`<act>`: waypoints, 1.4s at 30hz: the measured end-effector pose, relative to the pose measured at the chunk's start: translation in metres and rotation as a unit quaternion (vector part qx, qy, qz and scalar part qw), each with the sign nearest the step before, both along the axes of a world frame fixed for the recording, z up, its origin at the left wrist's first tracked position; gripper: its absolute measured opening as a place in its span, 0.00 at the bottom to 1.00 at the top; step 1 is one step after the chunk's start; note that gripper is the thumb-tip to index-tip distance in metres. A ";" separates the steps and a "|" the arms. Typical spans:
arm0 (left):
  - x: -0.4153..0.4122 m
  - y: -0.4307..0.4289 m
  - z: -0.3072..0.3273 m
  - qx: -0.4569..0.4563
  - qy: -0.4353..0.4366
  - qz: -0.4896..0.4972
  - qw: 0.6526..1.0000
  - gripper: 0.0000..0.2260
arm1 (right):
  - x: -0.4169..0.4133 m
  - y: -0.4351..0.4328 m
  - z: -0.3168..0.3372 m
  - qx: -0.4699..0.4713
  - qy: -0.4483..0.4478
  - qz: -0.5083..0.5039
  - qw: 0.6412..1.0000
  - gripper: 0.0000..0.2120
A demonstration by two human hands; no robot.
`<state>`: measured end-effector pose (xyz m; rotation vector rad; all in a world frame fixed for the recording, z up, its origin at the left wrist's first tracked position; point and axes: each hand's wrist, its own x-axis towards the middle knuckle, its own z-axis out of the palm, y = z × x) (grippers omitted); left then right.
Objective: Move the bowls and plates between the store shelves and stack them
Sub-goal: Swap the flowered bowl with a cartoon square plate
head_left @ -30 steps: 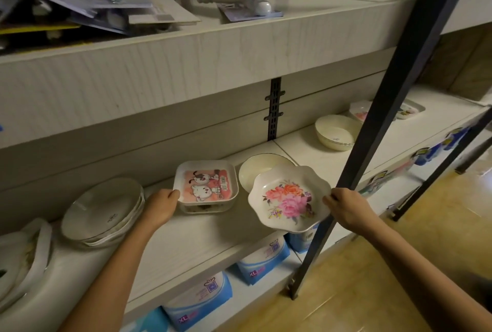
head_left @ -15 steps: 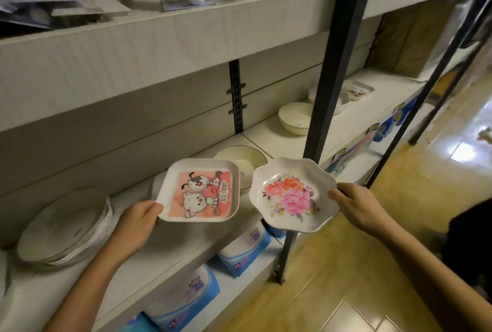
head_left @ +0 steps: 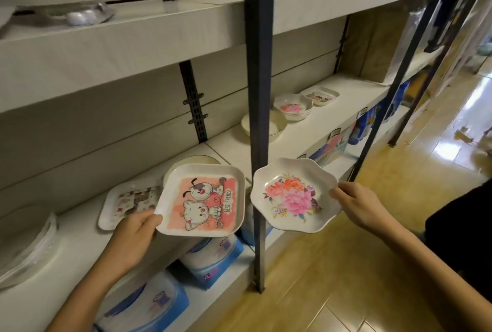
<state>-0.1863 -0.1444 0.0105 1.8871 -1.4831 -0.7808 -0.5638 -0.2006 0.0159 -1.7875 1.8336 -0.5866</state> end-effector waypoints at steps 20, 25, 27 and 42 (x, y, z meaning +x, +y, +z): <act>-0.233 -0.045 0.000 -0.025 -0.001 0.053 0.998 0.14 | -0.207 -0.066 0.011 0.029 -0.023 -0.019 0.999 0.17; -0.262 -0.079 0.003 -0.034 -0.009 0.058 0.998 0.15 | -0.232 -0.096 0.014 0.025 -0.032 -0.029 0.999 0.17; -0.268 -0.095 0.004 -0.033 -0.012 0.068 0.997 0.14 | -0.240 -0.110 0.015 0.021 -0.029 -0.020 0.999 0.17; -0.284 -0.224 0.000 -0.052 -0.042 0.146 0.987 0.14 | -0.248 -0.286 0.013 0.057 -0.034 0.068 0.995 0.14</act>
